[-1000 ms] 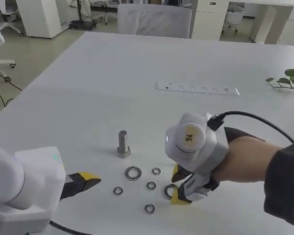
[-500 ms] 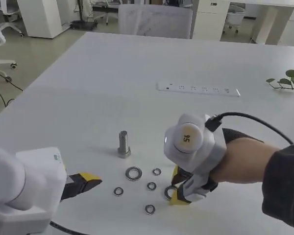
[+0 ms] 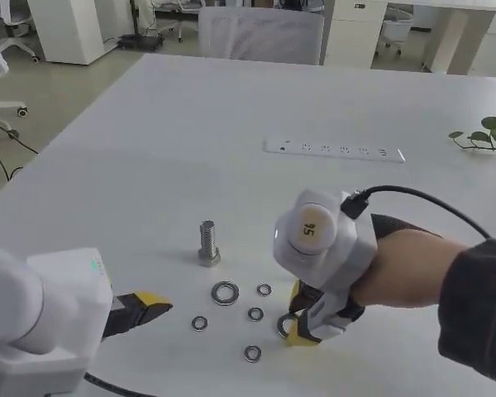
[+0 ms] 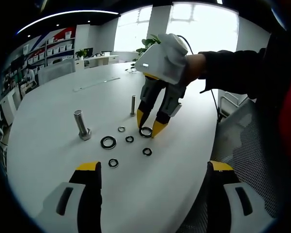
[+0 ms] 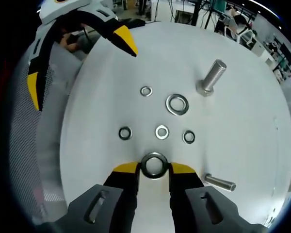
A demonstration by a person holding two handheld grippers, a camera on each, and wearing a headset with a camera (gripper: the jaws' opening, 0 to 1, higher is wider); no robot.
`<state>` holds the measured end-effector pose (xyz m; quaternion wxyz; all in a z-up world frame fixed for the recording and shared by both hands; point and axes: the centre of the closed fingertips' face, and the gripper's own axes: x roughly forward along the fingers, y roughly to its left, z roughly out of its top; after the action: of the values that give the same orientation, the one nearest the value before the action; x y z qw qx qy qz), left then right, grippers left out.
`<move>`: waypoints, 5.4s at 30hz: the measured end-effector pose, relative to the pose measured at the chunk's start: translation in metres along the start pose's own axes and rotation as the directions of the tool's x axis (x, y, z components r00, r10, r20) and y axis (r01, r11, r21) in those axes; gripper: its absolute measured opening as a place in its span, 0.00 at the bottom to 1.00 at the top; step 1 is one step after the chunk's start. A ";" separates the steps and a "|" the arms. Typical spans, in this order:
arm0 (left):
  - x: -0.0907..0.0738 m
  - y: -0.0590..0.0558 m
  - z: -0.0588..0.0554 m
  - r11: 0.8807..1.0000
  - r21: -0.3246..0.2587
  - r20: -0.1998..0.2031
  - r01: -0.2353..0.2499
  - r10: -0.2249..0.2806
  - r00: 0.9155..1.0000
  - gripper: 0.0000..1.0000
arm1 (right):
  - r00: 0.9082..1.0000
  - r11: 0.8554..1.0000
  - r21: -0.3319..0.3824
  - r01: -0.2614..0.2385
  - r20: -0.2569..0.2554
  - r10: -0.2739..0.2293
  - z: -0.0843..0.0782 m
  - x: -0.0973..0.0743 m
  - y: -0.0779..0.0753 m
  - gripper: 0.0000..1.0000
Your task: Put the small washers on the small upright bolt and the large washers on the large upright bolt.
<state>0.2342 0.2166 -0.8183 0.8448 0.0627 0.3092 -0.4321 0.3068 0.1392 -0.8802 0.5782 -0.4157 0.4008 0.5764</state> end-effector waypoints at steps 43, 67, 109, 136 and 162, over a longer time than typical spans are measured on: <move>0.000 -0.002 0.001 1.000 0.003 0.007 0.011 -0.011 1.000 0.87 | 1.000 1.000 0.009 0.010 -0.029 -0.010 -0.003 -0.002 0.000 0.24; 0.002 -0.002 0.001 1.000 0.006 0.008 0.016 -0.016 1.000 0.87 | 0.999 1.000 0.012 0.021 -0.035 -0.020 -0.004 -0.010 0.000 0.23; 0.000 -0.004 0.007 1.000 0.017 0.033 0.016 -0.017 0.999 0.86 | 0.999 0.999 0.003 0.041 -0.029 -0.041 0.006 -0.037 -0.003 0.23; -0.003 0.000 0.015 1.000 0.026 0.064 0.007 -0.009 0.998 0.86 | 0.996 0.988 -0.140 0.060 -0.058 -0.069 0.052 -0.087 -0.029 0.23; -0.003 0.006 0.018 1.000 0.017 0.066 -0.002 0.001 0.998 0.86 | 0.993 0.953 -0.297 0.052 -0.083 -0.080 0.111 -0.094 -0.070 0.23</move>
<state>0.2457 0.2159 -0.8032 0.8543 0.0560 0.2773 -0.4360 0.3733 0.2134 -0.7532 0.5092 -0.5370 0.3232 0.5899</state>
